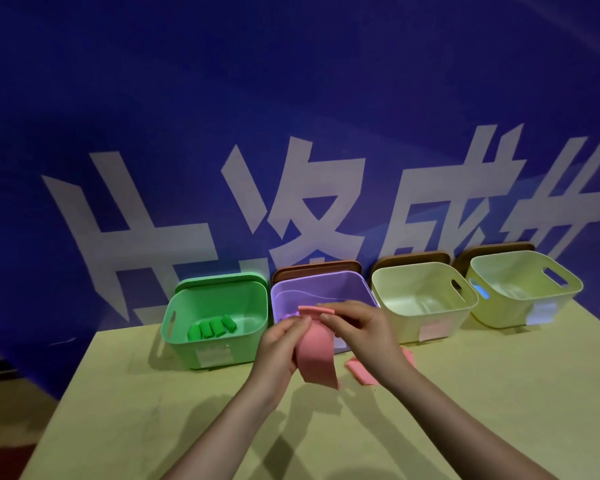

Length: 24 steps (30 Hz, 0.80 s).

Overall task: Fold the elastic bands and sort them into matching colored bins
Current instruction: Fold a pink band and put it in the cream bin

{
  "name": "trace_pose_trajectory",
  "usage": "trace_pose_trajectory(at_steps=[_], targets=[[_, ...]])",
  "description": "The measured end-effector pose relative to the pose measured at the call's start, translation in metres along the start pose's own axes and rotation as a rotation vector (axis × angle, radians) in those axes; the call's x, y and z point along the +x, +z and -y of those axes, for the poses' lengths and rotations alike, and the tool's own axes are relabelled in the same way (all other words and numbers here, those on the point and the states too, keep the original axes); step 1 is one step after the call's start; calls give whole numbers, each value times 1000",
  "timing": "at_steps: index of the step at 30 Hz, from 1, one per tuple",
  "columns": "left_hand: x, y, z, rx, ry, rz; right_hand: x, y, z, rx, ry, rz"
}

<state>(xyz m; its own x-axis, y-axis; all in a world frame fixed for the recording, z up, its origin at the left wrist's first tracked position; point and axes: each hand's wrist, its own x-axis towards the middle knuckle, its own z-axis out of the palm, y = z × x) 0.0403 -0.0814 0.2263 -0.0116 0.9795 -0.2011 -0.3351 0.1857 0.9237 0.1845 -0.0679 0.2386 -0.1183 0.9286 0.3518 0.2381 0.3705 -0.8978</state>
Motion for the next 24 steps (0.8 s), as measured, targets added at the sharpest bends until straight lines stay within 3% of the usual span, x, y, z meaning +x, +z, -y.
trace_pose_trajectory(at_steps=[9,11,15,24], targets=[[-5,-9,-6,-50,-20,118,-4,-14,-7,-550,-390,212],[-2,-9,-4,-16,-1,126,-5,-15,-5,-442,-267,203],[2,-5,-7,100,64,137,-15,-8,-2,35,147,55],[-5,16,-1,358,243,188,-37,-3,-4,77,160,-260]])
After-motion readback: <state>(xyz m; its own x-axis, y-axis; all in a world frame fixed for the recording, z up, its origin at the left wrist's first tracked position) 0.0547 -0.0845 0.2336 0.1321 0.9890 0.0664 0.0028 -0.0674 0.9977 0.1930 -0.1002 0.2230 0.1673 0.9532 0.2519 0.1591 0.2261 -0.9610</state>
